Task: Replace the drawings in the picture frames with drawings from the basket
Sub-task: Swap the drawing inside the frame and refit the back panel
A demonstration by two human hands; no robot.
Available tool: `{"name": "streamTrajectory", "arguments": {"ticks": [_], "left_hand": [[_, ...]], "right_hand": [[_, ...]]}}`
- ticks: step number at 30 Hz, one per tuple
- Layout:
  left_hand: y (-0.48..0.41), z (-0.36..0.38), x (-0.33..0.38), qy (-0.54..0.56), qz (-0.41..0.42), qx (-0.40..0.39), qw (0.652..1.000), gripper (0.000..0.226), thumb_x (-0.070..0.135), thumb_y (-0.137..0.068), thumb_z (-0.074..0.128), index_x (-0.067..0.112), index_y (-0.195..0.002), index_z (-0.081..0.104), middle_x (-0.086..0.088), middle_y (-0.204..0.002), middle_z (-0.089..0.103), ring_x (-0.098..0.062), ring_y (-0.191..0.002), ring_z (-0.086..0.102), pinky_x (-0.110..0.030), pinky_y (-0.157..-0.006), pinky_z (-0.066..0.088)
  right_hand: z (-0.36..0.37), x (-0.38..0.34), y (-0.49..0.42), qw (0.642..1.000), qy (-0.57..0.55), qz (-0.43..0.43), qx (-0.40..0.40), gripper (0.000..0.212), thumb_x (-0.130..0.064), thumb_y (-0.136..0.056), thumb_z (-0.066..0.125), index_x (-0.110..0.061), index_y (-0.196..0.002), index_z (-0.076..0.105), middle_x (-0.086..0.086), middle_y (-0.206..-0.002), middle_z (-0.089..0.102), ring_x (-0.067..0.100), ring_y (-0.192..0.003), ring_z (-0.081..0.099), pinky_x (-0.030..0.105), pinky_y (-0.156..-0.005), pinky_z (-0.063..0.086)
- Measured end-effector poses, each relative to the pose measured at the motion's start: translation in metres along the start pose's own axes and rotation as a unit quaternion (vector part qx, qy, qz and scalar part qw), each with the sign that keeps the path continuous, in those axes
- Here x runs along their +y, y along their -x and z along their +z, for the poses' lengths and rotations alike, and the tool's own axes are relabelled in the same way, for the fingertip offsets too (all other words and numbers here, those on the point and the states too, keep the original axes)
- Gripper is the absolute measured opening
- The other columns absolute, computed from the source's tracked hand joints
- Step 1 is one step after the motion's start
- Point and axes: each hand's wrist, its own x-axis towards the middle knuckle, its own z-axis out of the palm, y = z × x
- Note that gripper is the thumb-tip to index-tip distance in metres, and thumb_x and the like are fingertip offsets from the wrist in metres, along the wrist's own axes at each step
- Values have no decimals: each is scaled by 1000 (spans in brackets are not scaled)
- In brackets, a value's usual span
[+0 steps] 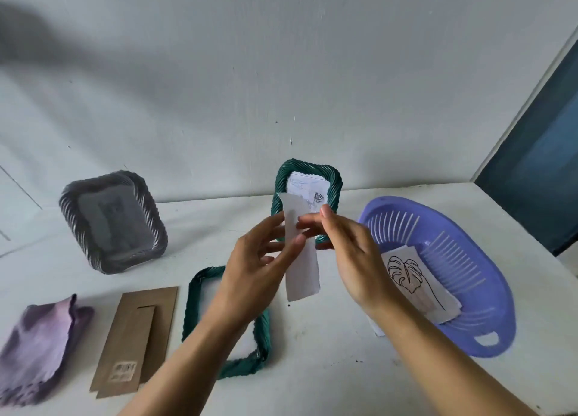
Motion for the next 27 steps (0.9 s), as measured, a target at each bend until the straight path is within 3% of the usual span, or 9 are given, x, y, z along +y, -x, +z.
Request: {"name": "streamTrajectory", "arguments": {"ticks": [3,6,8,11,15,19,23,27], "left_hand": [[10,-34,-16,27,-46,45,998,32,15,-98,63,30,-126,64,5,-108,76,-16,-95,74,-45,-85,61],[21,-64,-35,29,-79,67,994,43,-2,-95,61,28,-126,60,1,-104,77,-20,-90,75,-44,-84,61],[29,-82,-46,25,-98,83,991,48,-5,-91,65,27,-126,57,0,-102,76,-21,-88,75,-41,-80,62],[36,-104,-66,-5,-126,87,988,55,-2,-88,71,30,-129,52,-7,-108,73,-24,-84,76,-45,-78,63],[43,-115,-88,-27,-155,76,985,58,-1,-88,71,32,-131,49,-12,-110,68,-24,-80,76,-36,-70,63],[46,-114,-102,-97,-158,51,981,60,3,-90,70,32,-137,44,-3,-111,65,-18,-79,75,-32,-65,62],[46,-115,-112,-159,-125,31,979,62,7,-90,71,31,-141,43,7,-109,63,-13,-79,74,-32,-66,63],[46,-118,-119,-235,-69,29,969,70,10,-86,76,27,-146,43,13,-109,61,-3,-84,70,-11,-68,53]], "right_hand": [[29,11,3,999,3,9,-44,46,-45,-103,39,-18,-102,76,-10,-103,75,3,-106,65,14,-90,45],[53,33,3,996,59,-14,-68,28,-35,-101,53,-19,-101,76,-12,-104,72,1,-107,61,14,-89,41],[66,54,3,985,146,-55,-74,17,-30,-95,63,-23,-103,76,-13,-111,66,2,-114,56,14,-96,38],[78,81,8,974,194,-56,-107,18,-28,-90,68,-30,-107,74,-11,-116,57,2,-119,50,12,-103,33],[87,104,19,961,230,-52,-147,26,-37,-87,68,-33,-113,70,-19,-115,59,-1,-119,49,29,-105,40],[91,117,28,945,278,-42,-169,43,-55,-81,62,-32,-117,68,-18,-115,58,7,-119,49,43,-99,45],[93,123,30,943,288,-56,-155,45,-47,-81,67,-27,-121,68,-14,-113,59,11,-116,51,46,-95,47],[93,125,30,944,291,-77,-133,42,-34,-80,76,-24,-121,69,-13,-110,60,12,-113,54,47,-94,48]]}}
